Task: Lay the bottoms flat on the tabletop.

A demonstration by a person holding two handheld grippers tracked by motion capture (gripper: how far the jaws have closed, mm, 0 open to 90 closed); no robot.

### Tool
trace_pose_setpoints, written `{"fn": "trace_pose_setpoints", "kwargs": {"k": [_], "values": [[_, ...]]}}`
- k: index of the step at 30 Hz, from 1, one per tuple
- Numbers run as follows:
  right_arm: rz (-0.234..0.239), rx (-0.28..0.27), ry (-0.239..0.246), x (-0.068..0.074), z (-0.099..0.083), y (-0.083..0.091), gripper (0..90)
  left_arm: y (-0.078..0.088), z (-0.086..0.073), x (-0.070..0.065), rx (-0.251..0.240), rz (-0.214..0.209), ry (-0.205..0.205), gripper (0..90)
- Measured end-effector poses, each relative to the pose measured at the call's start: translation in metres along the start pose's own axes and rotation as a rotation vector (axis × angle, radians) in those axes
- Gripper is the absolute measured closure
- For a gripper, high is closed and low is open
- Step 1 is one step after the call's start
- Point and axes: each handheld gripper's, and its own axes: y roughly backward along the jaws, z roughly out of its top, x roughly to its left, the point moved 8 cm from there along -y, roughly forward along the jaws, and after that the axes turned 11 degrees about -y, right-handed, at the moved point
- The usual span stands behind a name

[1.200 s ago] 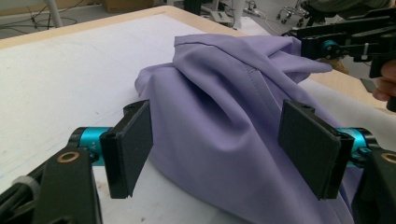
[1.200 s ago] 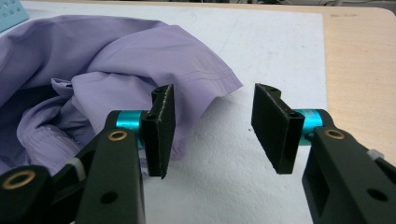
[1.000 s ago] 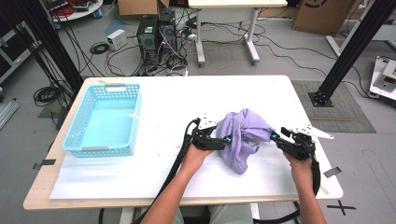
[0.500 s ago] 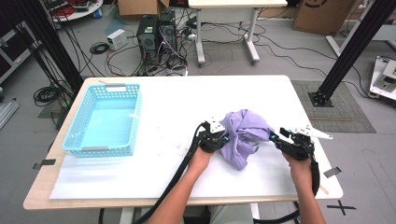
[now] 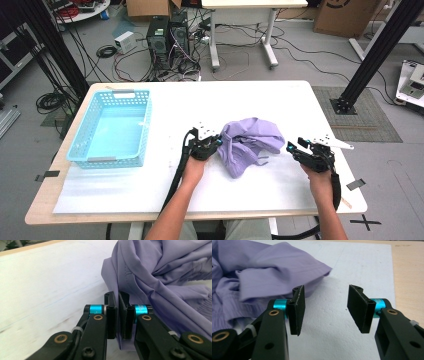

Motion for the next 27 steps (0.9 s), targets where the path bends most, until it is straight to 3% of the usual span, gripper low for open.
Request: {"fn": "trace_pose_setpoints", "kwargs": {"k": [8, 12, 13, 14, 16, 19, 21, 25, 27], "values": [[0.026, 0.012, 0.019, 0.010, 0.000, -0.006, 49.5, 0.024, -0.014, 0.038, -0.009, 0.085, 0.058, 85.5], [0.080, 0.022, 0.054, 0.025, 0.000, -0.011, 49.4, 0.031, -0.023, 0.044, -0.005, 0.084, 0.075, 85.3], [0.105, 0.036, 0.068, 0.035, -0.001, -0.014, 49.3, 0.033, -0.024, 0.044, -0.008, 0.081, 0.078, 79.8], [0.105, 0.036, 0.068, 0.035, -0.001, -0.014, 49.3, 0.034, -0.024, 0.045, -0.017, 0.084, 0.083, 79.8], [0.150, 0.054, 0.090, 0.049, -0.003, -0.019, 48.2, 0.038, -0.022, 0.048, -0.038, 0.091, 0.093, 59.6], [0.184, 0.069, 0.110, 0.059, -0.005, -0.022, 47.4, 0.047, -0.015, 0.052, -0.076, 0.094, 0.093, 52.1], [0.224, 0.088, 0.129, 0.070, -0.008, -0.026, 47.2, 0.051, -0.012, 0.055, -0.100, 0.094, 0.089, 51.1], [0.278, 0.144, 0.182, 0.094, -0.017, -0.038, 47.7, 0.054, -0.012, 0.057, -0.092, 0.075, 0.092, 49.1], [0.257, 0.167, 0.204, 0.099, -0.019, -0.047, 58.7, 0.054, -0.012, 0.058, -0.098, 0.072, 0.096, 49.0]]}}
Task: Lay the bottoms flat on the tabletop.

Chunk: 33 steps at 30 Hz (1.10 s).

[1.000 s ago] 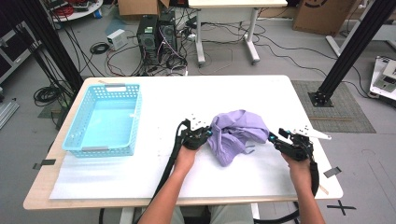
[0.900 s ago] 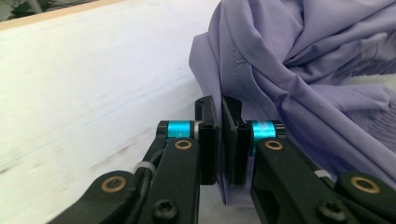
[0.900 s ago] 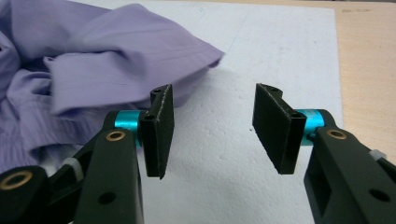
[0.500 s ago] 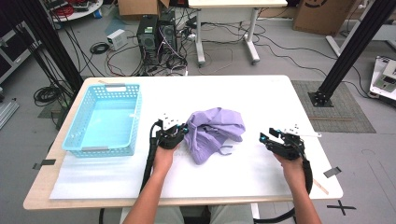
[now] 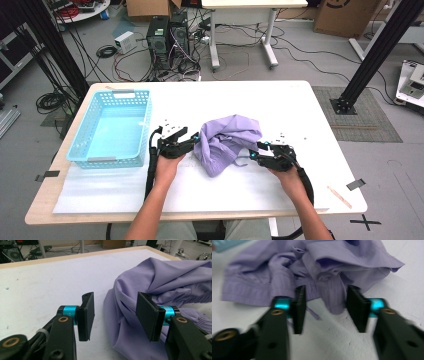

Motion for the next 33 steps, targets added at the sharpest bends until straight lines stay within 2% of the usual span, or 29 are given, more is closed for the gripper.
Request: {"fn": "trace_pose_setpoints", "kwargs": {"k": [2, 4, 5, 7, 9, 12, 16, 18, 20, 23, 24, 28, 33], "values": [[-0.007, 0.016, -0.004, -0.002, 0.001, -0.006, 78.6, -0.001, 0.001, 0.000, 0.001, -0.008, 0.001, 49.0], [-0.012, 0.008, -0.013, -0.010, 0.003, -0.002, 84.6, -0.002, 0.004, -0.001, -0.001, -0.019, -0.001, 48.6], [-0.012, 0.008, -0.013, -0.010, 0.003, -0.002, 84.6, -0.002, 0.005, -0.001, 0.000, -0.025, -0.004, 48.6], [-0.033, 0.007, -0.024, -0.019, 0.001, 0.006, 85.0, -0.005, 0.009, -0.001, 0.000, -0.032, -0.005, 47.5], [-0.088, 0.020, -0.024, -0.033, -0.002, 0.016, 85.0, -0.008, 0.012, -0.001, -0.010, -0.041, 0.000, 46.6], [-0.158, 0.020, -0.026, -0.051, -0.003, 0.031, 84.9, -0.015, 0.014, -0.003, 0.005, -0.055, 0.003, 45.1], [-0.257, 0.016, -0.054, -0.074, -0.005, 0.049, 84.7, -0.021, 0.020, -0.007, -0.004, -0.072, 0.001, 44.7], [-0.312, 0.000, -0.097, -0.085, -0.008, 0.055, 82.5, -0.025, 0.025, -0.012, -0.019, -0.088, 0.000, 44.2], [-0.333, -0.026, -0.132, -0.090, -0.010, 0.059, 78.1, -0.030, 0.028, -0.016, -0.026, -0.105, 0.003, 44.2], [-0.335, -0.081, -0.180, -0.089, -0.011, 0.063, 60.1, -0.038, 0.032, -0.024, -0.023, -0.133, -0.012, 43.2], [-0.335, -0.081, -0.180, -0.089, -0.011, 0.063, 60.1, -0.041, 0.034, -0.027, -0.026, -0.141, -0.012, 43.2], [-0.347, -0.106, -0.193, -0.090, -0.012, 0.067, 50.9, -0.050, 0.041, -0.036, -0.042, -0.170, -0.020, 42.4], [-0.332, -0.124, -0.198, -0.087, -0.016, 0.072, 48.3, -0.065, 0.041, -0.051, -0.005, -0.213, -0.016, 39.0]]}}
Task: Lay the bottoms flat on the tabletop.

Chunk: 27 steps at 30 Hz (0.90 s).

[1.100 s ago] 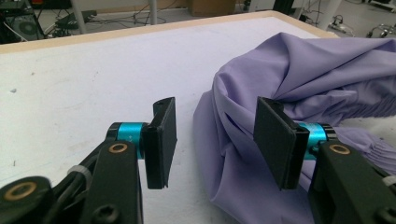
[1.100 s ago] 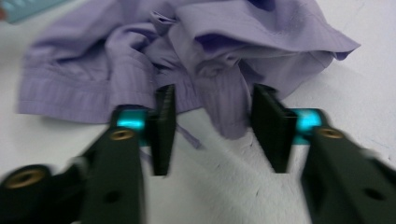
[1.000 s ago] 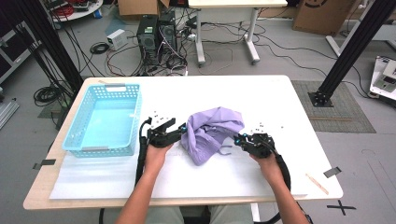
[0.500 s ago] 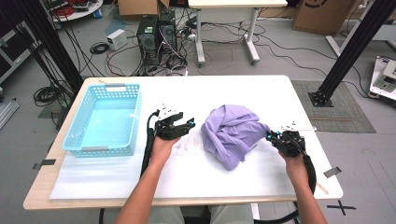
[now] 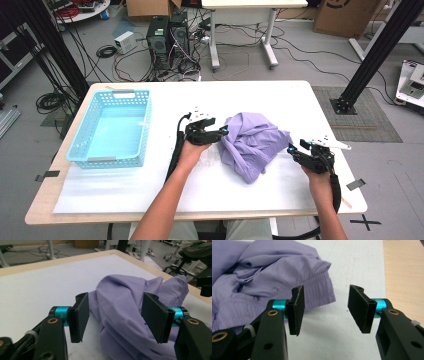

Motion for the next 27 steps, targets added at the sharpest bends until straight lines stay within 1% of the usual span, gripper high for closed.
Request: {"fn": "trace_pose_setpoints", "kwargs": {"k": [2, 3, 4, 5, 6, 7, 8, 9, 10, 13, 14, 15, 17, 19, 20, 22, 23, 24, 25, 26, 27], "values": [[0.007, 0.007, 0.007, 0.000, -0.003, 0.001, 48.3, -0.010, -0.003, -0.006, 0.041, -0.010, -0.008, 39.2], [0.012, 0.008, 0.007, -0.001, -0.005, 0.002, 48.3, -0.015, -0.006, -0.007, 0.068, -0.001, -0.013, 42.4], [0.012, 0.008, 0.007, -0.001, -0.005, 0.002, 48.3, -0.018, -0.010, -0.008, 0.097, 0.003, -0.018, 42.4], [0.015, 0.005, 0.008, -0.002, -0.005, 0.002, 48.3, -0.021, -0.014, -0.010, 0.122, -0.001, -0.025, 47.9], [0.020, 0.006, 0.002, -0.002, -0.005, 0.003, 48.3, -0.023, -0.018, -0.011, 0.153, 0.004, -0.041, 53.7], [0.020, 0.006, 0.005, -0.003, -0.006, 0.003, 48.3, -0.025, -0.022, -0.012, 0.178, 0.015, -0.061, 62.6], [0.023, 0.006, 0.001, -0.004, -0.007, 0.004, 48.3, -0.026, -0.024, -0.012, 0.187, 0.019, -0.072, 72.8], [0.023, 0.006, 0.002, -0.005, -0.007, 0.004, 48.3, -0.026, -0.027, -0.011, 0.195, 0.030, -0.077, 76.3], [0.023, 0.006, 0.002, -0.005, -0.007, 0.004, 48.3, -0.025, -0.029, -0.009, 0.204, 0.047, -0.080, 76.3], [0.023, 0.008, 0.000, -0.006, -0.007, 0.004, 48.3, -0.020, -0.034, 0.001, 0.206, 0.094, -0.079, 85.9], [0.022, 0.010, 0.001, -0.007, -0.008, 0.004, 48.3, -0.017, -0.035, 0.005, 0.208, 0.120, -0.076, 86.8], [0.022, 0.011, 0.002, -0.007, -0.008, 0.003, 48.3, -0.015, -0.036, 0.008, 0.208, 0.131, -0.073, 87.2], [0.021, 0.013, 0.002, -0.006, -0.008, 0.003, 48.3, -0.008, -0.039, 0.018, 0.210, 0.168, -0.073, 87.5], [0.022, 0.014, 0.006, -0.005, -0.009, 0.002, 48.3, 0.001, -0.043, 0.029, 0.209, 0.202, -0.062, 87.6], [0.023, 0.015, 0.005, -0.004, -0.009, 0.002, 48.3, 0.007, -0.046, 0.035, 0.209, 0.216, -0.044, 87.6], [0.024, 0.014, 0.011, -0.003, -0.008, 0.002, 48.3, 0.015, -0.051, 0.042, 0.205, 0.224, -0.031, 87.4], [0.023, 0.015, 0.012, -0.003, -0.008, 0.002, 48.3, 0.020, -0.053, 0.045, 0.195, 0.228, -0.030, 85.4], [0.025, 0.015, 0.012, -0.003, -0.008, 0.002, 48.3, 0.025, -0.053, 0.048, 0.182, 0.227, -0.020, 77.8], [0.024, 0.013, 0.013, -0.003, -0.008, 0.002, 48.3, 0.028, -0.054, 0.048, 0.175, 0.219, -0.009, 67.8], [0.024, 0.013, 0.012, -0.002, -0.008, 0.002, 48.3, 0.033, -0.054, 0.049, 0.169, 0.214, -0.004, 59.7], [0.024, 0.013, 0.010, -0.002, -0.007, 0.002, 48.3, 0.038, -0.053, 0.048, 0.155, 0.203, -0.005, 54.8]]}}
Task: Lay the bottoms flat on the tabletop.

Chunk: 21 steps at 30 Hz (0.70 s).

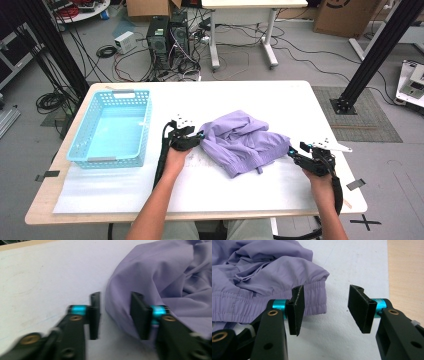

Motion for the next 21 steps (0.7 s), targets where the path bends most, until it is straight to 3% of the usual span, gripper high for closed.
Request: {"fn": "trace_pose_setpoints", "kwargs": {"k": [3, 5, 9, 10, 13, 21], "values": [[-0.001, -0.003, -0.001, 0.000, 0.001, -0.001, 48.3, 0.011, 0.002, -0.005, -0.040, -0.031, -0.028, 48.8], [0.000, -0.005, 0.000, 0.001, 0.002, -0.001, 48.3, 0.018, 0.005, -0.016, -0.083, -0.081, -0.053, 48.2], [0.004, -0.001, 0.005, 0.005, 0.002, -0.004, 48.3, 0.024, 0.009, -0.045, -0.125, -0.179, -0.138, 46.3], [0.004, -0.002, 0.011, 0.006, 0.003, -0.005, 48.3, 0.024, 0.010, -0.060, -0.139, -0.232, -0.165, 46.1], [0.010, 0.004, 0.021, 0.010, 0.003, -0.008, 48.3, 0.020, 0.010, -0.081, -0.127, -0.319, -0.180, 43.1], [0.016, 0.008, 0.029, 0.012, 0.003, -0.011, 48.0, 0.005, 0.002, -0.113, -0.053, -0.444, -0.224, 36.7]]}}
